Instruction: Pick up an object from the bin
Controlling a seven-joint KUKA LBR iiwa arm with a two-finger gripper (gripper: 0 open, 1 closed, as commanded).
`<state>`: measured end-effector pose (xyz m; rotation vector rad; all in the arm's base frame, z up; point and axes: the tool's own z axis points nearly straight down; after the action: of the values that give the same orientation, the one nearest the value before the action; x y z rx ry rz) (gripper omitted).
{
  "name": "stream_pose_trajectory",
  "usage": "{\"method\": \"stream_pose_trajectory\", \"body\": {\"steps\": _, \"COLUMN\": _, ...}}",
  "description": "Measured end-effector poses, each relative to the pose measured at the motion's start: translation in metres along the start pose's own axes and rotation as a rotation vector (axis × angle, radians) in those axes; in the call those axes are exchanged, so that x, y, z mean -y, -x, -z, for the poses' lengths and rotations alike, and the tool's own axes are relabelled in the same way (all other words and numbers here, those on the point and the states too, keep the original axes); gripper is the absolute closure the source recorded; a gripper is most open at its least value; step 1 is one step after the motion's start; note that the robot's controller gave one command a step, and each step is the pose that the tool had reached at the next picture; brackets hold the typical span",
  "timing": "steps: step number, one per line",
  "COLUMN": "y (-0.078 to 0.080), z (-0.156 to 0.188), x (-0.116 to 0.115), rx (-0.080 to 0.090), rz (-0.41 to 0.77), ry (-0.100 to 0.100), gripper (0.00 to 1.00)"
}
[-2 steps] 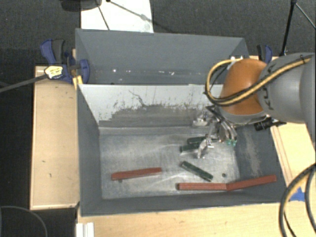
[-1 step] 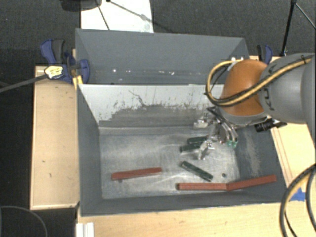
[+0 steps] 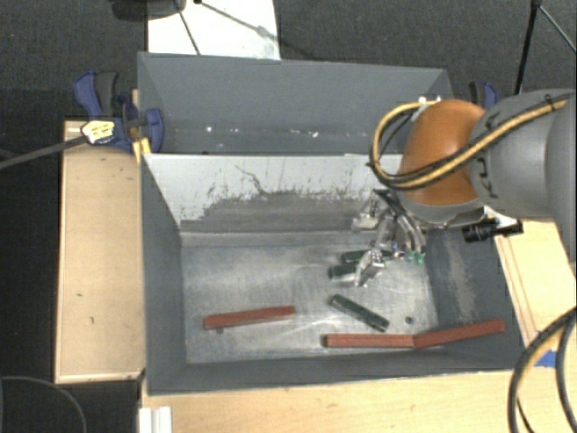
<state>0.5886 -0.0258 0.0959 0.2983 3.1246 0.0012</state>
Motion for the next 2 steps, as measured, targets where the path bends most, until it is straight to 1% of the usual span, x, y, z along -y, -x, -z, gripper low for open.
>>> {"method": "stream_pose_trajectory", "body": {"steps": 1, "y": 0.002, "z": -0.022, "x": 0.005, "rx": 0.0, "rz": -0.091, "ry": 0.0, "gripper": 0.0}}
{"method": "stream_pose_trajectory", "body": {"steps": 2, "y": -0.005, "z": -0.02, "x": -0.035, "rx": 0.011, "rz": -0.296, "ry": 0.002, "gripper": 1.0}}
